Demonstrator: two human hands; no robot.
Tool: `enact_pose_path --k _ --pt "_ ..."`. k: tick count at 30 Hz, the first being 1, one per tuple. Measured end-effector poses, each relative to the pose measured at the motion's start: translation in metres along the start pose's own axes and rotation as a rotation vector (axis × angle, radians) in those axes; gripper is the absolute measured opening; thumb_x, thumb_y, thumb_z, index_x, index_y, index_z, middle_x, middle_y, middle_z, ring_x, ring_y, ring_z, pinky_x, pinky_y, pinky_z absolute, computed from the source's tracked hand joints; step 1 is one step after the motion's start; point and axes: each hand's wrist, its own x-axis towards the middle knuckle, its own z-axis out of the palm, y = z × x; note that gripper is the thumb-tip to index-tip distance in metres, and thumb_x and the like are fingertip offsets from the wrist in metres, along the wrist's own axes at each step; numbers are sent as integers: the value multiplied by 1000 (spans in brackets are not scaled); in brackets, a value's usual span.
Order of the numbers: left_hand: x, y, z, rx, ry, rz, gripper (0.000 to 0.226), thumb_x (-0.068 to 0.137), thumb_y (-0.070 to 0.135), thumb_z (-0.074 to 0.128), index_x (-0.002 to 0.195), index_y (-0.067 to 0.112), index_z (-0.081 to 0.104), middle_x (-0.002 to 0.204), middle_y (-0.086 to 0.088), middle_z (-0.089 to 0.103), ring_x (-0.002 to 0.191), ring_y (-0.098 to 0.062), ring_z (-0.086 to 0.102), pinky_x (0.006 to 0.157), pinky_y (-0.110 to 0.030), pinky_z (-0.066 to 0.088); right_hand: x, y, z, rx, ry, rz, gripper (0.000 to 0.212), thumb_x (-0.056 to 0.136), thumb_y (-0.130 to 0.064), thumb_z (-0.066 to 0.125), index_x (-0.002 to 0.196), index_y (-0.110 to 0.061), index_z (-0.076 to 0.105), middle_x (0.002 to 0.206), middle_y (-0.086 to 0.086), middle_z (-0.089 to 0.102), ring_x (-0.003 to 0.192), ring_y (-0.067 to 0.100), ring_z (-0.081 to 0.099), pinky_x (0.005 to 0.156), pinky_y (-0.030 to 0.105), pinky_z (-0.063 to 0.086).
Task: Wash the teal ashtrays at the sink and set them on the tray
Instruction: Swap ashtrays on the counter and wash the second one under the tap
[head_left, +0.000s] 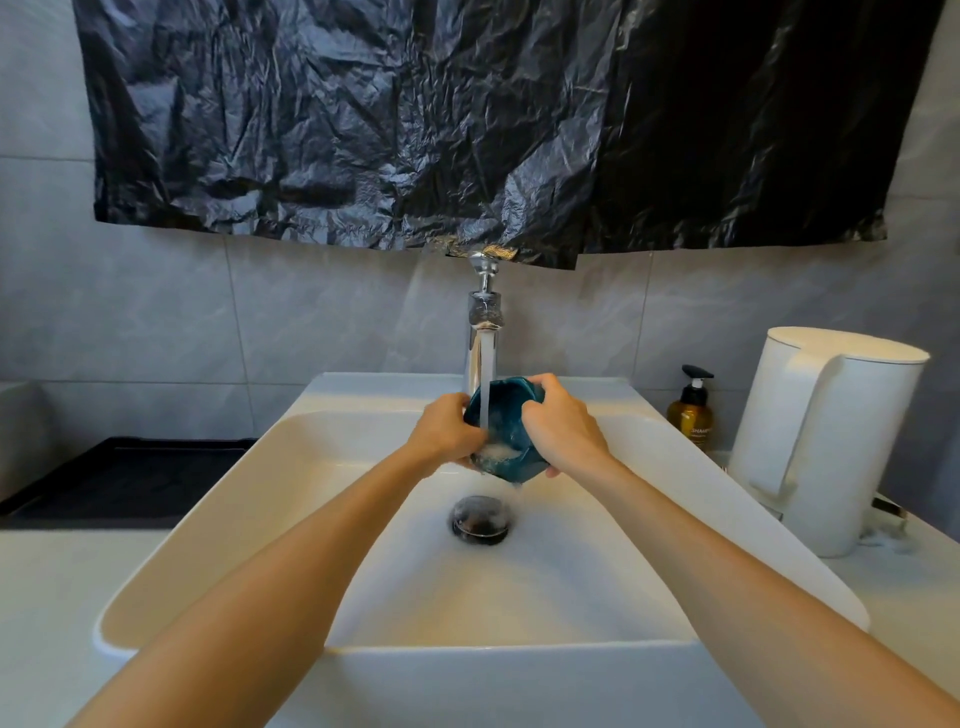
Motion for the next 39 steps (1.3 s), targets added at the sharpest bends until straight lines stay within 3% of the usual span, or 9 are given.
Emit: enact_pose_path --k 3,7,11,16,21,26,31,34,39 --pt "-2 0 -5 338 83 179 24 94 12 51 115 5 59 108 -14 65 85 -25 59 70 -28 49 -1 -2 -2 -60 -62 -25 37 93 -23 35 129 -31 42 108 1 53 84 23 55 60 32 56" --pt "-5 0 -8 441 84 156 32 98 30 45 92 4 63 83 -11 61 63 -22 58 56 -26 49 -1 -3 -5 -120 -100 -53 35 91 -23 38 124 -31 50 109 4 58 92 26 54 74 33 48" --pt "-6 0 3 124 4 45 17 94 8 49 104 1 60 98 -15 63 81 -23 57 65 -28 47 2 -1 -5 -69 -72 -3 36 88 -22 38 119 -30 54 112 7 61 94 28 55 72 33 44" --pt "-12 1 7 -496 -333 -154 50 84 -19 48 124 10 46 116 -13 55 110 -29 56 83 -38 55 4 0 -9 -83 -43 -1 34 90 -22 38 120 -29 53 110 7 61 93 27 55 67 31 41" --pt "-6 -1 9 -95 -127 -29 17 93 10 54 108 3 57 103 -13 62 89 -25 60 68 -29 54 5 1 -14 -119 -124 -17 21 87 -22 42 96 -28 59 92 5 61 84 24 54 66 30 40" --pt "-5 2 8 319 -50 106 34 95 38 51 86 6 62 82 -9 62 72 -21 55 58 -26 44 8 2 -15 -133 -232 12 14 79 -17 43 70 -21 53 78 4 58 80 26 53 62 32 34" --pt "-6 -1 8 21 -14 17 25 93 1 38 112 3 54 112 -19 61 98 -30 58 75 -36 51 8 2 -7 194 -109 42 28 73 -28 55 98 -34 65 100 -4 65 94 20 58 81 34 50" --pt "-8 1 8 -375 -94 -145 39 92 -9 35 125 8 47 120 -17 57 97 -31 61 60 -38 59 5 2 1 431 -55 46 35 81 -17 60 114 -28 56 115 0 60 101 19 56 81 30 48" --pt "-4 0 2 -760 -127 -259 49 88 -14 40 128 15 45 126 -14 55 100 -36 64 71 -53 58 -2 3 14 493 -106 47 52 90 -7 42 136 -30 32 127 4 51 105 23 53 79 36 55"
